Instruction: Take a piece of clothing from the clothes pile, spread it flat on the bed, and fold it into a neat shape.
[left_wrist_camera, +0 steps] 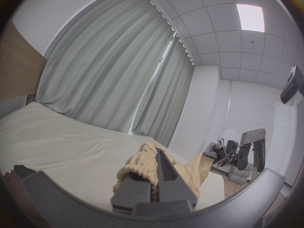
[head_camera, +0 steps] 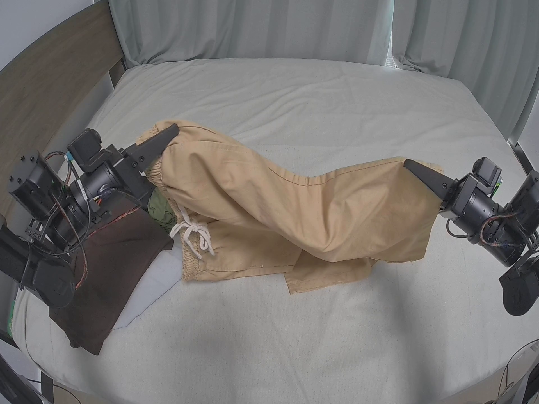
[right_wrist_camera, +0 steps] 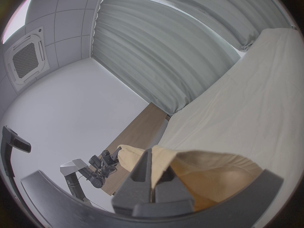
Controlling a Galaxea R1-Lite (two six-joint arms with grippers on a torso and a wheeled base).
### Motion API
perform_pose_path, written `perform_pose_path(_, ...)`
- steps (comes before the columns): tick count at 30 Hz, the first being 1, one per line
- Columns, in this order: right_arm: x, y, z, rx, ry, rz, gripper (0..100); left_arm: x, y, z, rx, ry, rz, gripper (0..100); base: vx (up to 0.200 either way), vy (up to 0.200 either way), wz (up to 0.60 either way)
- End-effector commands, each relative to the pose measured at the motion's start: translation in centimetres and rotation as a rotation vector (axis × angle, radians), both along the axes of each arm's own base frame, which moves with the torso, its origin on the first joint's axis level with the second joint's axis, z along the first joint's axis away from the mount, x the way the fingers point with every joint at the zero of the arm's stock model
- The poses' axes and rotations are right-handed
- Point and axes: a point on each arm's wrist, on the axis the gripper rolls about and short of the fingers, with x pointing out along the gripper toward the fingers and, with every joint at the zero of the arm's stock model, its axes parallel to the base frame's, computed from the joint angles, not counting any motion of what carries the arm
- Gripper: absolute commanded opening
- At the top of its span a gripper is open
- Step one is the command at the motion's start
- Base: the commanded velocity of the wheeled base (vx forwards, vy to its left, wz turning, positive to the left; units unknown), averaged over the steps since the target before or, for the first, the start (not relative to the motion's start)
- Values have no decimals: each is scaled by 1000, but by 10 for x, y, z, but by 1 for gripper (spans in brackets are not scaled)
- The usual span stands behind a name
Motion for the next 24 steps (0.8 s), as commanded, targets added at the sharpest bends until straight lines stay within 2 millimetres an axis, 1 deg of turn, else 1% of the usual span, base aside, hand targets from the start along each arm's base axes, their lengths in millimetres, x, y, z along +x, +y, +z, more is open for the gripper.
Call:
perform_pose_path(1, 1, -2, 4, 5, -17, -8, 0, -1, 2, 2, -3, -4, 5, 0, 0, 0, 0)
perform_pose_path(6, 3, -7, 7, 8, -28, -28, 0, 0, 3, 1, -2, 1, 11, 0, 0, 0, 0)
perform_pose_path(9, 6, -13, 9, 10, -40, -54, 0, 2, 8, 0, -1, 4, 26, 0, 0, 0, 0)
perform_pose_path(17, 10, -19, 11, 12, -49, -80, 0, 3, 10, -2, 0, 8, 34, 0, 0, 0, 0)
perform_pose_path(24, 15, -29, 13, 12, -58, -119, 0, 4, 10, -12, 19, 47, 12, 0, 0, 0, 0)
